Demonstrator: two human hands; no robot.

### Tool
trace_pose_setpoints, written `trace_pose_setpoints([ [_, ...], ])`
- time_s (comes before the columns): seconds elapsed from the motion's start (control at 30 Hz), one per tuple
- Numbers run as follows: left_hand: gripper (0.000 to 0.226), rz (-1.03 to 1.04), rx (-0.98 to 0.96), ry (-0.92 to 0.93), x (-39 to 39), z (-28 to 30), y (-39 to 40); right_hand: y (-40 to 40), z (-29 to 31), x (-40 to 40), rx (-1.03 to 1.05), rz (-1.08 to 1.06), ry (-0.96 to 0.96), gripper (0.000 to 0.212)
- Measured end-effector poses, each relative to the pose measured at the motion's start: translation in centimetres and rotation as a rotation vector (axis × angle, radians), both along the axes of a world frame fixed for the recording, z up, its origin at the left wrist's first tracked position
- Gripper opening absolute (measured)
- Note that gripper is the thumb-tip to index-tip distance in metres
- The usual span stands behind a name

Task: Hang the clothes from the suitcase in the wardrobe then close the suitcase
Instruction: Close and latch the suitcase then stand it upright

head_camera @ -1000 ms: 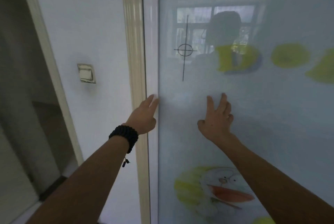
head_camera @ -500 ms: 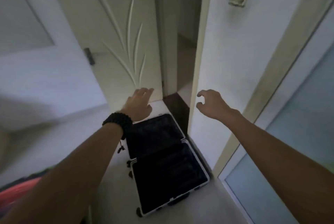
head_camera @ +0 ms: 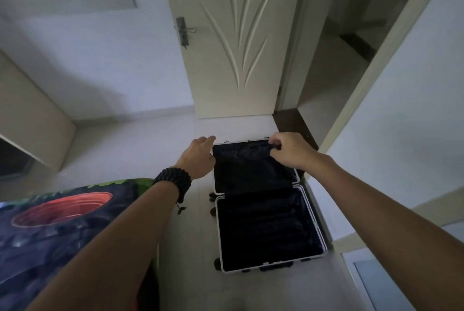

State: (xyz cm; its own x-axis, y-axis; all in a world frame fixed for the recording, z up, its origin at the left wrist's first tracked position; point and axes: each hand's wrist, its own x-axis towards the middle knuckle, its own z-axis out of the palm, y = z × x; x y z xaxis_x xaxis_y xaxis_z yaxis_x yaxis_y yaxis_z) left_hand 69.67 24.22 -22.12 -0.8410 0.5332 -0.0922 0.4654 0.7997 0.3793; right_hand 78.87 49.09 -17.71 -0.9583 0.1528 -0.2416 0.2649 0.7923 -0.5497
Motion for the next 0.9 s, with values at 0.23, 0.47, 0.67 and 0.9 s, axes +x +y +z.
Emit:
trace_pose_setpoints([
  [0.23, 0.053, -0.017, 0.02, -0.074, -4.8, -3.2, 2.5, 1.9, -4.7, -5.8, -0.033, -0.01, -0.091, 0.039],
  [0.47, 0.053, 0.063, -0.007, -0.131, -13.4, -6.9, 6.2, 5.6, -9.8, -16.3, -0.048, 0.01, -0.144, 0.041],
  [0.67, 0.049, 0.085, -0.037, -0.187, -24.0, -16.0, 9.3, 7.9, -19.5, -27.7, -0.065, -0.01, -0.218, 0.045],
  [0.9, 0.047, 0.044, -0.103, -0.331, -41.2, -36.7, 12.2, 9.1, -41.5, -44.0, -0.054, -0.047, -0.36, 0.047],
])
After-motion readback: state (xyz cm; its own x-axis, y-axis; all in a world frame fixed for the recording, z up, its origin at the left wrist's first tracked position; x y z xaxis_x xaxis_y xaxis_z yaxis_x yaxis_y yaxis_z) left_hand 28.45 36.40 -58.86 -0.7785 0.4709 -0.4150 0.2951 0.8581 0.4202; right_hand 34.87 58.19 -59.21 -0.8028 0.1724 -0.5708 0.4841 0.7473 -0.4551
